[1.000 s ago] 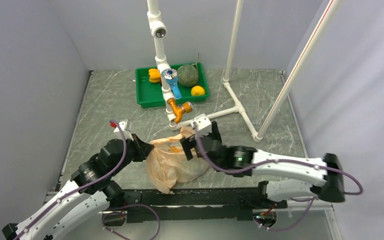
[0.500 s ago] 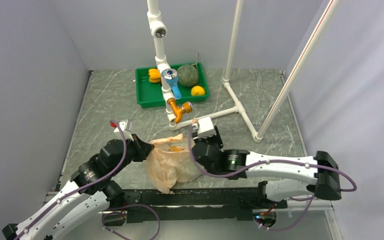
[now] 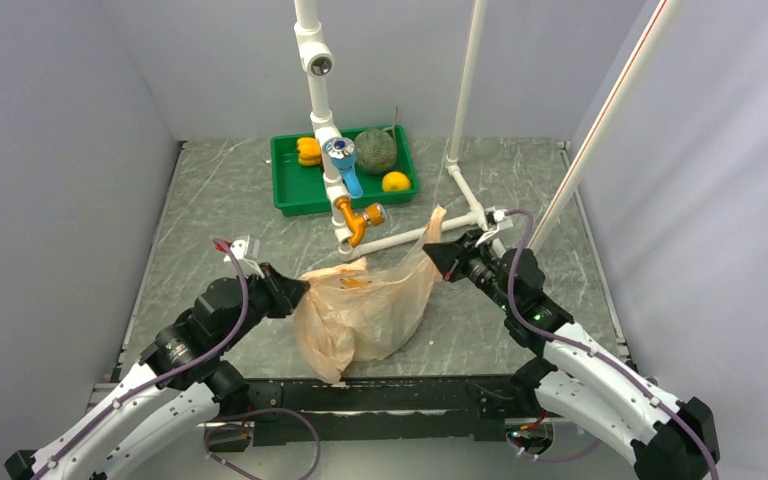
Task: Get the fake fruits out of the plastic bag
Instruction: Untie the plastic bag at the center of the board.
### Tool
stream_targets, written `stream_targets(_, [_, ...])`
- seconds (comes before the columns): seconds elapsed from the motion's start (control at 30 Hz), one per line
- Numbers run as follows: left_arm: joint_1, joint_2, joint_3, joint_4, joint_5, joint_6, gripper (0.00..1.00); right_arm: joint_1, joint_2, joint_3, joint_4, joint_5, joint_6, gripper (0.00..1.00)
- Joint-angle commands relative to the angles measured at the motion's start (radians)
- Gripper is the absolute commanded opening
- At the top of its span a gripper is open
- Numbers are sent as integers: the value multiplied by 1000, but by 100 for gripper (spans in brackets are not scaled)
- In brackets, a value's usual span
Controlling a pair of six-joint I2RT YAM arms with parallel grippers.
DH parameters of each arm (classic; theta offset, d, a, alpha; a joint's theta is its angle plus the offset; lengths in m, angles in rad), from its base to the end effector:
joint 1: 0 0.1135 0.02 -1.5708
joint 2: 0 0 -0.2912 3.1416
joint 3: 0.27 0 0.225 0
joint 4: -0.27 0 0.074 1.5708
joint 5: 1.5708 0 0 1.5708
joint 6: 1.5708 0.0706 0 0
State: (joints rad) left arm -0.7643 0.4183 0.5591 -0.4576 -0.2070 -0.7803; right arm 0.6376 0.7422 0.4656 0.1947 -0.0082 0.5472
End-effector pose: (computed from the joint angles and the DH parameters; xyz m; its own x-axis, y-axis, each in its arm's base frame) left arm 0.0795 -0.0561 0.2771 -0.5371 -0.4388 -0.7204 0.2229 0.7498 -0.6230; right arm 0.1399 0.1043 0.2970 -0.3693 0.3740 -0.8508 -0.4797 0.7074 0.5191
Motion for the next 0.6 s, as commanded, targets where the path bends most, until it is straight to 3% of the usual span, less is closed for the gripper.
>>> stream_targets(0.0, [14,72,103,-22,-39,1,21,-39,53,4,197,-296,64,0])
stream_targets(0.1, [17,126,187,-109,-6,55,55,-38,94,29,193,-362,40,0])
stream_targets(0.3, [17,203,352,-217,124,383,98,-38,114,42,176,-418,6,0])
stream_targets(0.37, [22,243,380,-208,166,445,99,-38,112,43,172,-432,-1,0])
stream_targets(0.47, [64,363,451,-274,120,415,100,-38,101,51,156,-441,-5,0])
stream_targets(0.57, [136,467,474,-282,161,391,99,-38,89,56,139,-449,-7,0])
